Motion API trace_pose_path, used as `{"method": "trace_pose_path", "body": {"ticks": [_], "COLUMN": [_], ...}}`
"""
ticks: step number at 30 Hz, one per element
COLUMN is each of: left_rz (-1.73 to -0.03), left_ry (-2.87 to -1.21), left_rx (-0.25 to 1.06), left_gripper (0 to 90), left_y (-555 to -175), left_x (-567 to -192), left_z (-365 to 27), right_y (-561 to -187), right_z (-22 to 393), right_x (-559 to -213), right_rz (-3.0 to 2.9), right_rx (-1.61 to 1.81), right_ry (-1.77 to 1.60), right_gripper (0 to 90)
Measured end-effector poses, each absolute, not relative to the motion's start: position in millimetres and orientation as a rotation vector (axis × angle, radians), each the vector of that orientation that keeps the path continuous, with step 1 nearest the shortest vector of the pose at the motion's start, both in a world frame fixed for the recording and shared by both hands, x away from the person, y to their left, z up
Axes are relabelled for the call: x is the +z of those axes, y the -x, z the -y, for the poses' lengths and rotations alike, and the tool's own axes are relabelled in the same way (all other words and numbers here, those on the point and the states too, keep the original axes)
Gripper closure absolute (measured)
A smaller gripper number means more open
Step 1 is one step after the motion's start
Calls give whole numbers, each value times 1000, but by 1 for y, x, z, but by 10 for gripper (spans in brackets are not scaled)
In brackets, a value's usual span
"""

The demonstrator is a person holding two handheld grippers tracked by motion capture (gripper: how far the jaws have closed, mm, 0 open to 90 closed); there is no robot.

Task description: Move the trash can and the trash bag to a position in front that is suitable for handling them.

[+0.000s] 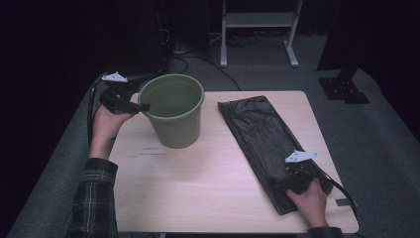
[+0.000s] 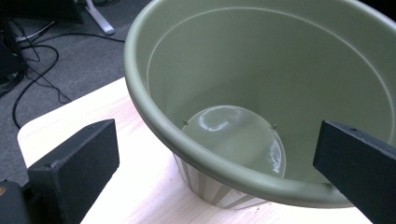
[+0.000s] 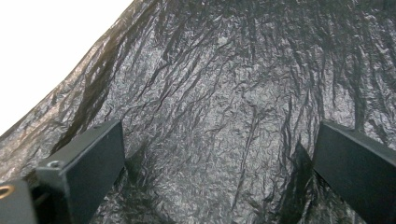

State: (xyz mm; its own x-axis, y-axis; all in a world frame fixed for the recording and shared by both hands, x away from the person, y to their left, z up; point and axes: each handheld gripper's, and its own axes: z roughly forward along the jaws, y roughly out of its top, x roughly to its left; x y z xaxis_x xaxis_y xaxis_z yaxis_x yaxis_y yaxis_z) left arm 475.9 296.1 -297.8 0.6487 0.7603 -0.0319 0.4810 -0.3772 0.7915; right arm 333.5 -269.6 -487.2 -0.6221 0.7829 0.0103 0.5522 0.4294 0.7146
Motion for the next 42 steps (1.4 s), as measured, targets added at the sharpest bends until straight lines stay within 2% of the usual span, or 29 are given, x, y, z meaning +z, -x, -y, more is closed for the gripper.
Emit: {"method": "trace_pose_path", "body": {"ticks": [22, 27, 33, 42], "left_rz": [-941, -916, -869, -811], "left_ry": [-2091, -2090, -2081, -2119], "left_rx": [368, 351, 271, 248], "left_gripper": [0, 0, 0, 0], "left_y": [-483, -479, -473, -458], "left_x": [-309, -309, -314, -314], "left_z": [-282, -278, -270, -255], "right_y": [-333, -333, -333, -333], "right_z": [270, 270, 270, 270], "right_x": [-487, -487, -487, -487], "right_rz": [-2366, -2366, -2366, -2366], "right_rx": [1002, 1002, 1002, 1003], "right_ry": [-1144, -1144, -1143, -1144], "right_gripper": [11, 11, 11, 11]}}
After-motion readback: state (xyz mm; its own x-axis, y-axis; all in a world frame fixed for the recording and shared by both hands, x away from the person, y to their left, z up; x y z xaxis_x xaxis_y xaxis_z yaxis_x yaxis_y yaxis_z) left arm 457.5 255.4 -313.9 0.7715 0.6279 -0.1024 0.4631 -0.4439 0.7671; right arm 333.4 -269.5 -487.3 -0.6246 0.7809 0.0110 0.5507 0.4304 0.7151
